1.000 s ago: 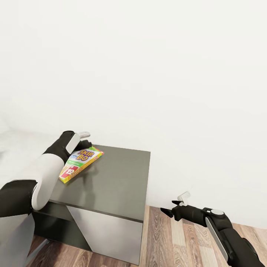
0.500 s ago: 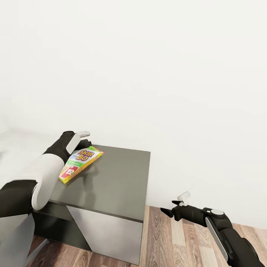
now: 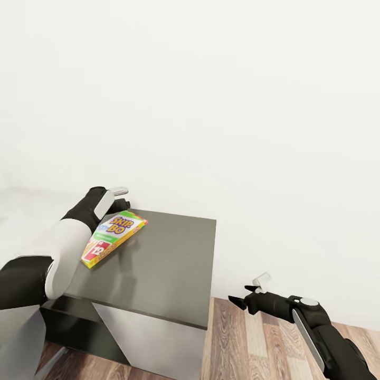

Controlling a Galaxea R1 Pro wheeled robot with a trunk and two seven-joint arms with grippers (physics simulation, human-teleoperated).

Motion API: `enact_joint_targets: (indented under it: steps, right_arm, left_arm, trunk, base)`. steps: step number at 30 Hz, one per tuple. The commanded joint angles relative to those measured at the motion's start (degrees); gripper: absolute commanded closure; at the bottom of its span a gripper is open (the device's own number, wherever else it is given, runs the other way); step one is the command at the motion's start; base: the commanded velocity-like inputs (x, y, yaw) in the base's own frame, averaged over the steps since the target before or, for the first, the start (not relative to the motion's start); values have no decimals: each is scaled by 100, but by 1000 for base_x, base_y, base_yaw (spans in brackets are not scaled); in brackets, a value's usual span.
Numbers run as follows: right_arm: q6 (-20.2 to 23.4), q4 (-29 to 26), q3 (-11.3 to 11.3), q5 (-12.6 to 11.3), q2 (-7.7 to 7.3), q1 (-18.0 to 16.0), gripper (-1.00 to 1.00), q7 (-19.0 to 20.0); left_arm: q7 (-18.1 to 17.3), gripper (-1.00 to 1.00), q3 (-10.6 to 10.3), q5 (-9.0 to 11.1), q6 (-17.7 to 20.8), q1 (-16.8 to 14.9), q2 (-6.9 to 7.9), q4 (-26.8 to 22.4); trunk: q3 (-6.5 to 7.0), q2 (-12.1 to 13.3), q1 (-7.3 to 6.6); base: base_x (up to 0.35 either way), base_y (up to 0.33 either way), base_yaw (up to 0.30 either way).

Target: Put all the toys in the child's room - the three board games (two on the bed and one on the table), the two jigsaw puzzles on the table, and the tennis ball on the table - inside the toy box on the table in the child's room.

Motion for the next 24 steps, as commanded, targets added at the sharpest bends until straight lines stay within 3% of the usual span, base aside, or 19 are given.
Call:
enact_joint_targets:
  steps: [1, 17, 24]
  right_arm:
    - [45, -5, 6, -31, -4, -3, -100, 0]
    - [45, -5, 6, -31, -4, -3, -100, 4]
    - [45, -5, 6, -31, -4, -3, -100, 5]
  left_arm:
    - [43, -100, -20, 60, 20, -1, 3, -9]
    - [43, -100, -20, 69, 22, 2, -1, 5]
    - [43, -100, -20, 69, 21, 2, -57, 9]
  trunk:
    - [-5, -2, -1]
    - [-5, -2, -1]
    - [-5, -2, -1]
  base:
    - [8, 2, 0]
    - [2, 0, 0]
    - [120, 0, 0]
